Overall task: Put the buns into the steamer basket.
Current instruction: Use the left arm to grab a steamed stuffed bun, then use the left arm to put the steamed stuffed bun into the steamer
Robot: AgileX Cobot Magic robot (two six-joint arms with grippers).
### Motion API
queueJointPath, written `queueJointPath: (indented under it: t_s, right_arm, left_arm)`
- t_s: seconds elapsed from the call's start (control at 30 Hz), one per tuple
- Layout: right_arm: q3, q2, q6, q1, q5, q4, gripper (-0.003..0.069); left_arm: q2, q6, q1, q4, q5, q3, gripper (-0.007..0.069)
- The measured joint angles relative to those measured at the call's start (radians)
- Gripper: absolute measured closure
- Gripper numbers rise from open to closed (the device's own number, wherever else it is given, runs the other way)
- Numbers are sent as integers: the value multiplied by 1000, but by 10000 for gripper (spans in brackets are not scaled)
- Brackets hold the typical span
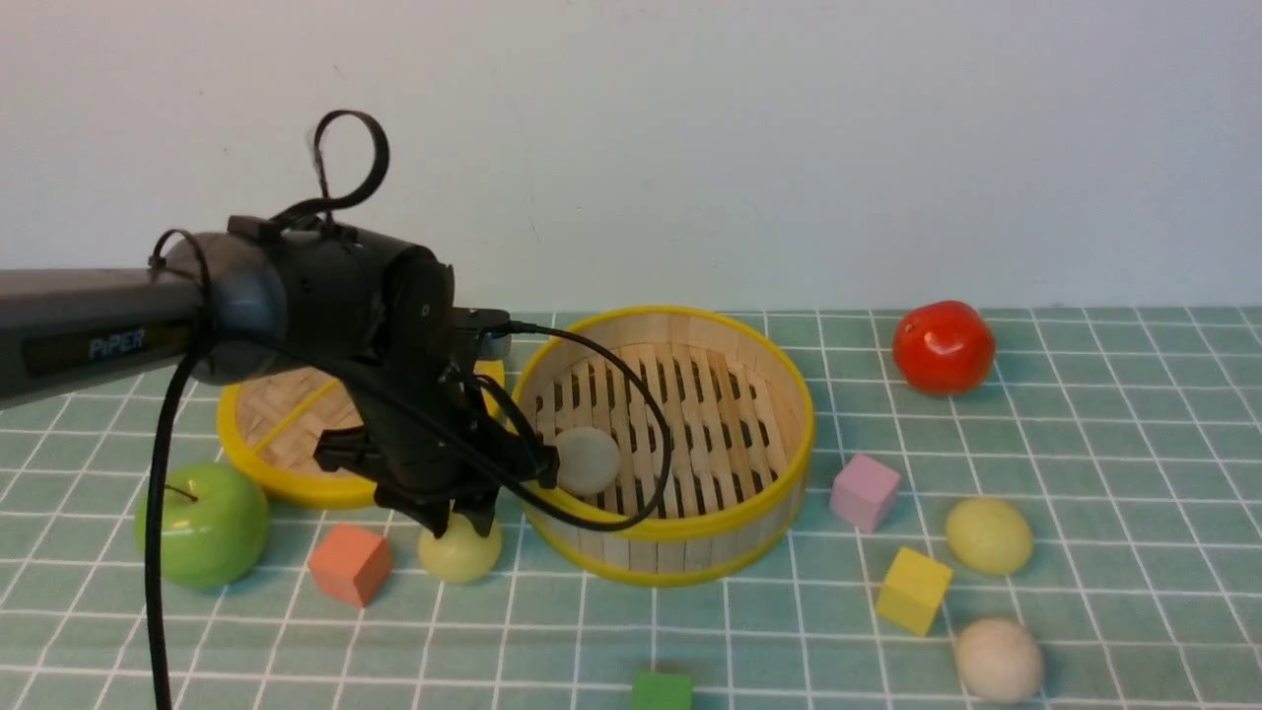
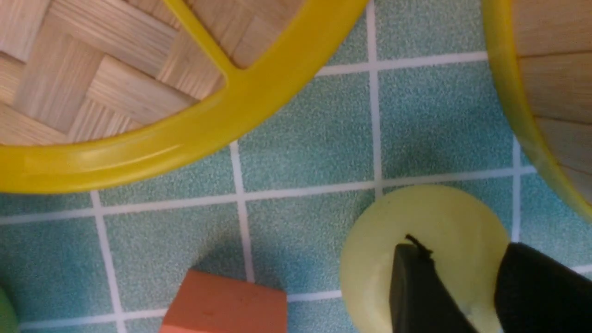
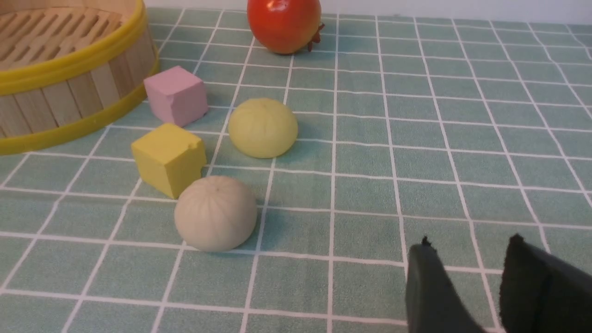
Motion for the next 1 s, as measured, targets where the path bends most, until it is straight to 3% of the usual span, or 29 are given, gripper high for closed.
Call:
queueJointPath:
  t_s: [0.13, 0.17, 0.2, 0.27, 0.4, 0.53, 0.83, 1.0]
  right_arm:
    - [0, 0, 0, 0, 0, 0, 419]
    - [0, 0, 0, 0, 0, 0, 419]
    - [0, 0, 0, 0, 0, 0, 419]
    - [0, 0, 0, 0, 0, 0, 419]
    - [0, 0, 0, 0, 0, 0, 419]
    - [0, 0, 0, 0, 0, 0, 419]
    - [0, 0, 0, 0, 0, 0, 419]
    - [0, 0, 0, 0, 0, 0, 419]
  left_arm:
    - [0, 0, 0, 0, 39, -16, 550]
    - [0, 0, 0, 0, 43, -20, 550]
    - [-2, 0, 0, 0, 81, -43, 610]
    - [-17, 0, 0, 4, 141, -81, 638]
    - [-72, 0, 0, 17, 271, -221, 638]
    - [-112, 0, 0, 13, 302, -373, 638]
    - [-6, 145, -2, -194, 42, -442, 638]
    - [93, 170, -3, -222, -49, -442, 630]
